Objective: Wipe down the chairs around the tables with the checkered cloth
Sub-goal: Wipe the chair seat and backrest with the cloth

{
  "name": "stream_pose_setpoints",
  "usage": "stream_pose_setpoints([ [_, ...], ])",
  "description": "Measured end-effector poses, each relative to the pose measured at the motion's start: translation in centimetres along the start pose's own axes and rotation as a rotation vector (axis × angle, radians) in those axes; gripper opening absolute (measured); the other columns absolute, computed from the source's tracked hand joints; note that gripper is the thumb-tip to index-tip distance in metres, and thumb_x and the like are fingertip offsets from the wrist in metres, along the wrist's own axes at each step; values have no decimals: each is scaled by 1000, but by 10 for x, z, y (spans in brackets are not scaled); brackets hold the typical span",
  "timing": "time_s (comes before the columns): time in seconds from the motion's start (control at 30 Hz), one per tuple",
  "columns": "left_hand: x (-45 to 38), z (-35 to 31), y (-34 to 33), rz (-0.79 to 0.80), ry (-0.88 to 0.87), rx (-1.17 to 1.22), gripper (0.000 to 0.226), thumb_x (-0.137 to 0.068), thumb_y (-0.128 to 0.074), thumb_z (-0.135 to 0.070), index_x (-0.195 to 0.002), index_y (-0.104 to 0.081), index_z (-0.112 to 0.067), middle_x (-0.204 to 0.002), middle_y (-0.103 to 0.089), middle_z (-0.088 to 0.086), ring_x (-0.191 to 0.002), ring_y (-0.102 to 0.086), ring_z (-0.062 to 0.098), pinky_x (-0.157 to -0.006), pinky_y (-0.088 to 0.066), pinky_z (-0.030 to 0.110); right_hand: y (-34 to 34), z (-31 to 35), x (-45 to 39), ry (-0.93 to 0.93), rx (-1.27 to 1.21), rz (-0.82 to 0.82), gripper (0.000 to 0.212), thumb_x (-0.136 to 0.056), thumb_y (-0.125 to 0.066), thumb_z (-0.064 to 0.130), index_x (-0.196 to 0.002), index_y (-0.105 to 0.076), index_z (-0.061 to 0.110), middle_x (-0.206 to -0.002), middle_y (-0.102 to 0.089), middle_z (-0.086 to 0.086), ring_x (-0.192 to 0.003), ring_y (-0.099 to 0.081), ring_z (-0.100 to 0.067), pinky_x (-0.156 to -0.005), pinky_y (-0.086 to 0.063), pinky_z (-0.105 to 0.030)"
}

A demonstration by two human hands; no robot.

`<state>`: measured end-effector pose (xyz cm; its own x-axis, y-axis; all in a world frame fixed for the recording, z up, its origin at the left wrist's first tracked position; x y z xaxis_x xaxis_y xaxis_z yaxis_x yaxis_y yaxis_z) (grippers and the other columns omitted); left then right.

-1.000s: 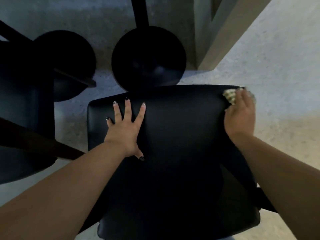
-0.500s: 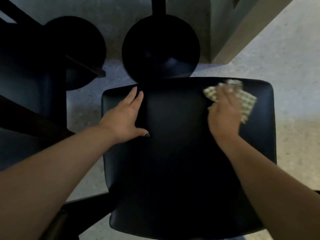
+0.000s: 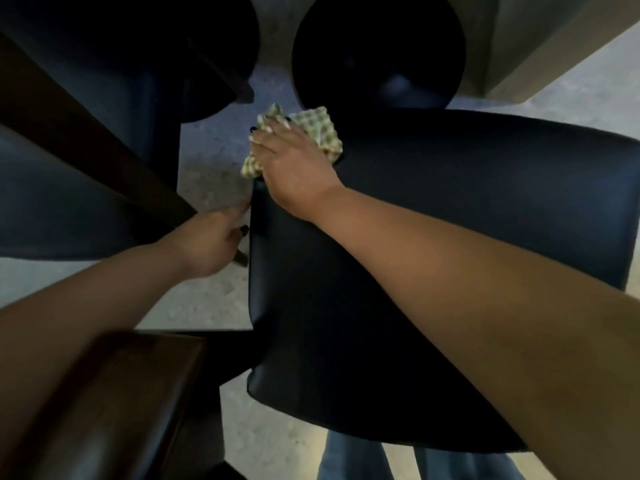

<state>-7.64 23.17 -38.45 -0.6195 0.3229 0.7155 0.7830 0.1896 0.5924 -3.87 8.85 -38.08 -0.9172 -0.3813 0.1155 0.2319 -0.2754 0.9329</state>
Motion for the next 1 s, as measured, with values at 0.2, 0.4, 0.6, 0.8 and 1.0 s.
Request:
stream_pose_setpoints([
  [0.2, 17, -2, -5, 83, 0, -139, 34, -98, -42, -2, -130, -50, -2, -127, -57, 20, -114, -53, 32, -80, -33, 17, -30, 43, 64, 178, -52, 93, 44, -101, -33, 12, -144, -40, 8, -153, -33, -7, -146, -16, -27, -118, 4, -38],
  [0.4, 35, 5, -4, 184, -85, -422, 70, -96, -48, -13, -154, -9, -16, -138, -46, 16, -112, -55, 30, -91, -50, 40, -43, 85, 145, 147, -352, -6, 36, -83, -55, -8, -118, -63, -5, -131, -57, -19, -131, -43, -39, -113, -20, -48],
  [0.6, 35, -3, -25, 73, -286, -641, 97, -89, -59, -11, -152, 15, -16, -160, 19, 6, -147, -11, 29, -113, -25, 39, -59, 114, 201, 255, -390, 79, 32, -82, -65, -3, -115, -67, 0, -129, -60, -13, -129, -48, -35, -109, -25, -53],
  [0.8, 33, -14, -14, 42, -471, -893, 88, -91, -50, -15, -147, 17, -1, -156, 26, 20, -147, 13, 31, -120, -17, 45, -76, 131, 246, 410, -355, 246, 36, -85, -63, 3, -121, -63, -1, -134, -56, -13, -132, -45, -28, -113, -29, -48],
  [1.0, 17, -28, -8, 83, -480, -1044, 87, -93, -52, -25, -150, 11, -7, -160, 18, 13, -149, 10, 24, -122, -10, 36, -34, 94, 208, 349, -542, 231, 32, -81, -57, -11, -112, -67, -4, -117, -65, -19, -115, -58, -36, -99, -45, -49],
])
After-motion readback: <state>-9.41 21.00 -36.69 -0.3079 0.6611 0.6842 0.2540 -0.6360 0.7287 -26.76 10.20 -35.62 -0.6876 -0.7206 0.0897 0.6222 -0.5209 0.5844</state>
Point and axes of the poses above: each hand's wrist, its own x-axis away from the middle knuckle, its own y-axis out of the back of the hand, z = x × y, the point moved 5 cm from there along -x, towards the middle knuckle
